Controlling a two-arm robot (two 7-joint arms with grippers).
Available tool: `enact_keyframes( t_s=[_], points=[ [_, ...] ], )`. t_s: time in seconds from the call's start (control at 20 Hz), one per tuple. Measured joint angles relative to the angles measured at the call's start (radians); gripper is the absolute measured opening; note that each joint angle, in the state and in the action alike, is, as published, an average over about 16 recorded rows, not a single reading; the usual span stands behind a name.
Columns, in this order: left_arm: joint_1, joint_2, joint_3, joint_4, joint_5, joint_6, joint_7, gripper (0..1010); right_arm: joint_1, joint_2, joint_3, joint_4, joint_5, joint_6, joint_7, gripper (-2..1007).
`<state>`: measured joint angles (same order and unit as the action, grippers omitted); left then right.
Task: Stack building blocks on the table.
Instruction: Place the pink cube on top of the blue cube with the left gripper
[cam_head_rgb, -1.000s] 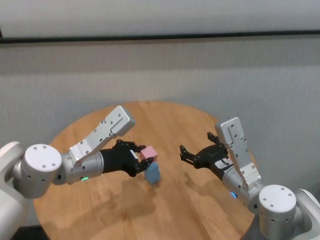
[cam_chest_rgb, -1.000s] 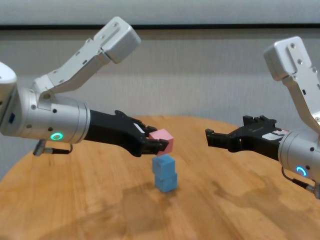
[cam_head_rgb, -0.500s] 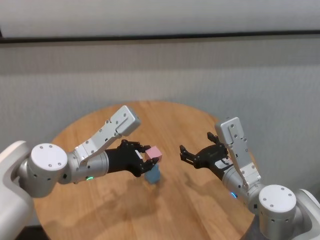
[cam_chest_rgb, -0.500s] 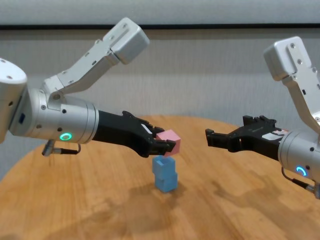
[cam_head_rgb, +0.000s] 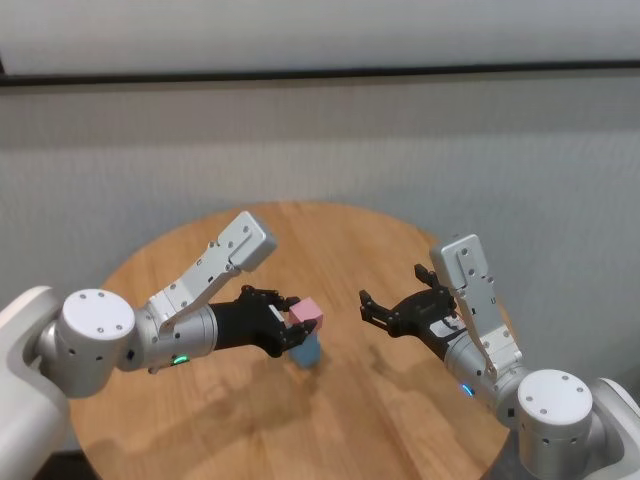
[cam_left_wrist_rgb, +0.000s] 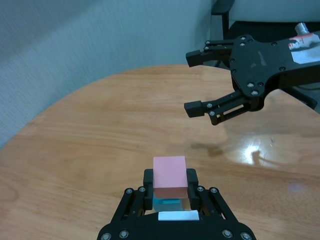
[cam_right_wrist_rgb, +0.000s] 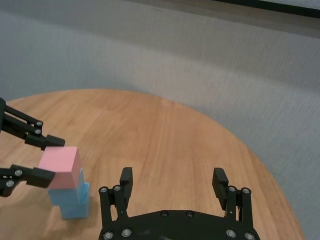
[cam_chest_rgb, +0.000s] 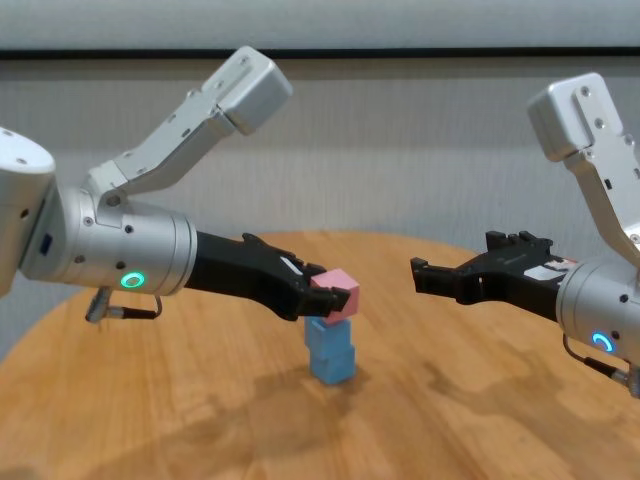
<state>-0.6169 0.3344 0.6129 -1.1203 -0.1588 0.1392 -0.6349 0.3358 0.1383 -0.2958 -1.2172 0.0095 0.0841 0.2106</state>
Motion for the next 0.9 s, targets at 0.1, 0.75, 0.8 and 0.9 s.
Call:
enact_keyframes(
  t_s=[0.1, 0.75, 0.8, 0.9],
  points=[
    [-0.001, -0.002, -0.002, 0.004, -0.007, 0.003, 0.0, 404, 0.0, 0.0, 0.0, 0.0, 0.0, 0.0, 0.0, 1001],
    [-0.003, -0.008, -0.014, 0.01, -0.04, 0.022, 0.014, 404, 0.0, 0.0, 0.0, 0.0, 0.0, 0.0, 0.0, 1001],
    [-0.003, -0.008, -0.015, 0.011, -0.041, 0.023, 0.015, 404, 0.0, 0.0, 0.0, 0.0, 0.0, 0.0, 0.0, 1001],
    [-0.004, -0.009, -0.015, 0.012, -0.043, 0.026, 0.017, 404, 0.0, 0.0, 0.0, 0.0, 0.0, 0.0, 0.0, 1001]
  ],
)
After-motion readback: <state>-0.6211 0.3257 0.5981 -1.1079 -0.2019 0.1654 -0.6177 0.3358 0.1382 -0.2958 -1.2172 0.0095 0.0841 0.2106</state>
